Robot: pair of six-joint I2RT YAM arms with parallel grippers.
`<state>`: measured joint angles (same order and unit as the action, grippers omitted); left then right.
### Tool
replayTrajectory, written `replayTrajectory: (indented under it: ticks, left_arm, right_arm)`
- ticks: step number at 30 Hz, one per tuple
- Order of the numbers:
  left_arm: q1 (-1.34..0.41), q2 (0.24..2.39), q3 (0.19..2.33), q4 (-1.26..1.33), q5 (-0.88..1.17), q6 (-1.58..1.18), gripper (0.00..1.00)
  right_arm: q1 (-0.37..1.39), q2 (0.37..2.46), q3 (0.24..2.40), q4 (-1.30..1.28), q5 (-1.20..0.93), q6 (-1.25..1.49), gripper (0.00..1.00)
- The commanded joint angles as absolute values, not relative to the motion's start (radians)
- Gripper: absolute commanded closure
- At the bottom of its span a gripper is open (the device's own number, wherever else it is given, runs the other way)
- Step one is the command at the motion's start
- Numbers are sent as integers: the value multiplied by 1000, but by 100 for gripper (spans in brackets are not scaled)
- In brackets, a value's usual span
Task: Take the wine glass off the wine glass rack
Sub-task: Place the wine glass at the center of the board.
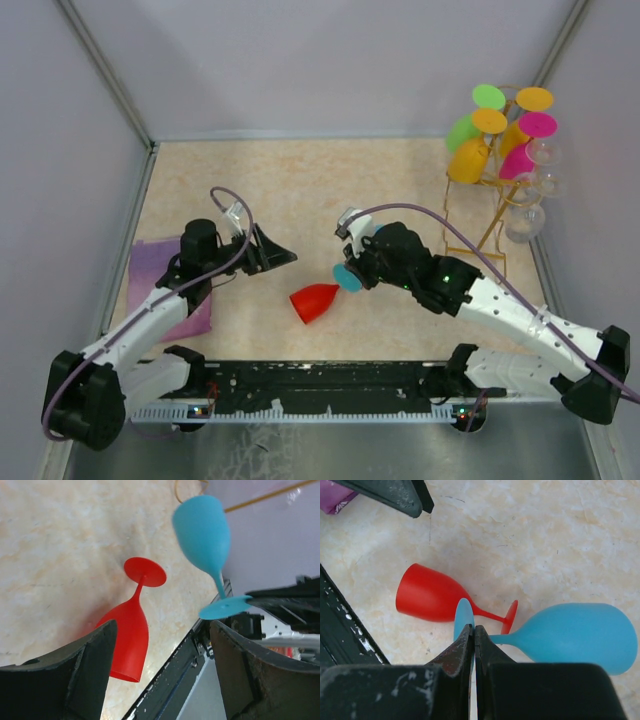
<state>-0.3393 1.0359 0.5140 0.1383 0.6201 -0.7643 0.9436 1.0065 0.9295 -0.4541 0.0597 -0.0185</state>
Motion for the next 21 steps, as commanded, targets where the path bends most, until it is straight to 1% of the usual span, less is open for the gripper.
replayTrajectory:
  ticks: [1, 3, 5, 8, 11, 21]
  left_arm:
    - [-407, 986, 557, 181, 602, -641, 22]
    - [-419, 983, 560, 154, 622, -631, 25]
    - [-429, 978, 553, 112, 613, -634, 25]
    - [-445, 959, 513, 114, 615, -654, 24]
    - [-464, 925, 483, 139, 630, -662, 24]
    - [-529, 865, 500, 67, 644, -620, 24]
  right_arm:
    - [947, 1001, 937, -400, 77, 21, 100]
    - [947, 997, 911, -436, 72, 98, 100]
    - [947, 969, 865, -449, 56, 169, 100]
    - [947, 911, 804, -458, 58, 227, 100]
    - [947, 875, 769, -460, 71, 242, 100]
    - [947, 883, 767, -483, 92, 257, 100]
